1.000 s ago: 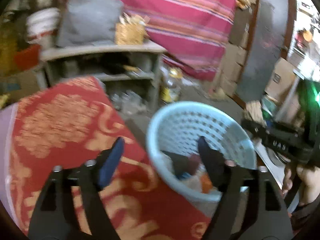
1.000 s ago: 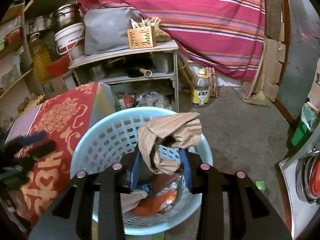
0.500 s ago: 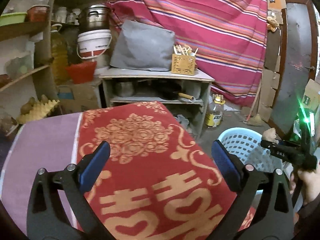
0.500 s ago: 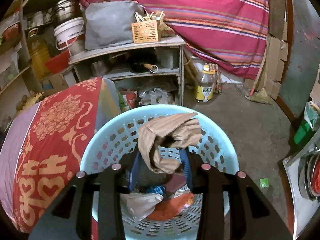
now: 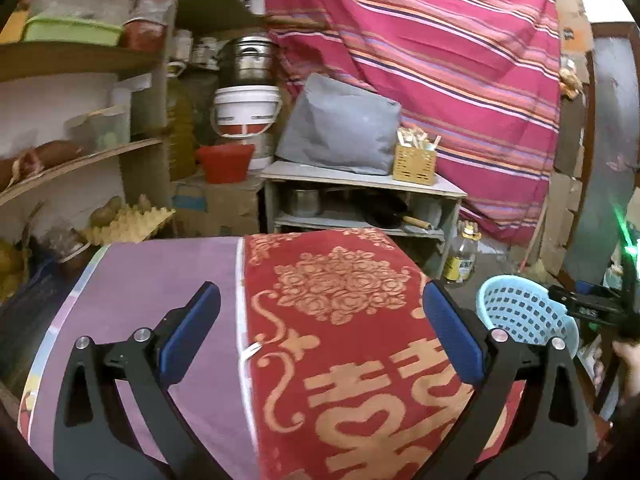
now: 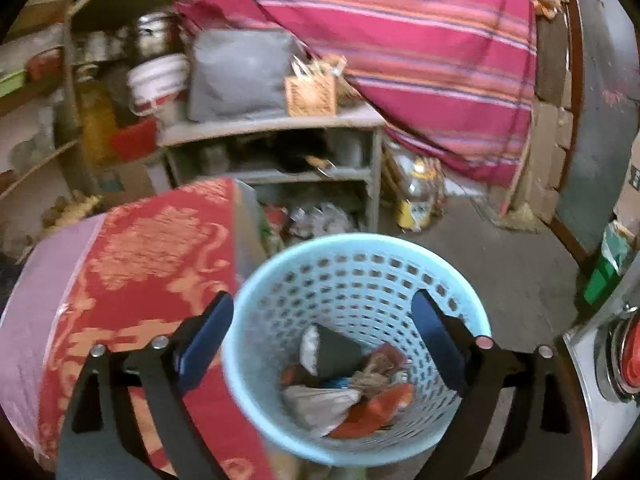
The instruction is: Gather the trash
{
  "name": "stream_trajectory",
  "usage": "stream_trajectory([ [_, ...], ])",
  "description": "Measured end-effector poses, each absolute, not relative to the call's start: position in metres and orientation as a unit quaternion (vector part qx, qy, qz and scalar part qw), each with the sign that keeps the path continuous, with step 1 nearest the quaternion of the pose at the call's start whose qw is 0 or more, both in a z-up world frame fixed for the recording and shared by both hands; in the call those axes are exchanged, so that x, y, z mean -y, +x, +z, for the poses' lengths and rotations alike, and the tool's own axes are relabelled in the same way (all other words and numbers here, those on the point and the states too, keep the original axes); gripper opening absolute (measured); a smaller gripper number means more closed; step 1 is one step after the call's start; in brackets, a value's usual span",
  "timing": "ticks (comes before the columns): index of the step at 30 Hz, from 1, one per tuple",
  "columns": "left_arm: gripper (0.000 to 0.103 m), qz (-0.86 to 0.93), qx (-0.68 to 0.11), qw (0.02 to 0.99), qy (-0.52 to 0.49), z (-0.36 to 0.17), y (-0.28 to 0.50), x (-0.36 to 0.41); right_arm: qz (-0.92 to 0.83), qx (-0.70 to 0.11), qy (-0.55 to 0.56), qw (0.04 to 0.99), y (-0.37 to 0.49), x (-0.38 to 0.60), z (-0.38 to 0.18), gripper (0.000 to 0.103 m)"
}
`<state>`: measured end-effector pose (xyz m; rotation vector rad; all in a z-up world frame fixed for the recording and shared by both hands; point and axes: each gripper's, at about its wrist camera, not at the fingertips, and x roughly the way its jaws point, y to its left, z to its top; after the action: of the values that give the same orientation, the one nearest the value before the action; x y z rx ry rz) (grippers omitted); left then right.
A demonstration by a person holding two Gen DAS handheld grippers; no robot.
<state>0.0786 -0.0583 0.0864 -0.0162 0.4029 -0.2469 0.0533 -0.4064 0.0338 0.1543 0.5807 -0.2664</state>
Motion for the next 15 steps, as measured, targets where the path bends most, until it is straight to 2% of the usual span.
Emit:
stream_trajectory([
  [6, 0.098, -0.091, -0.202, 0.975, -0.012, 0.076, 0.057, 0.03, -0.088, -0.258, 0.052, 0.961, 0.026, 0.347, 0.045, 0.098],
  [15, 0.098, -0.051, -0.201, 0.978, -0.002, 0.059, 0.024, 0.006, -0.036, -0.208, 0.011, 0.977, -0.016, 0.273, 0.048, 0.098],
])
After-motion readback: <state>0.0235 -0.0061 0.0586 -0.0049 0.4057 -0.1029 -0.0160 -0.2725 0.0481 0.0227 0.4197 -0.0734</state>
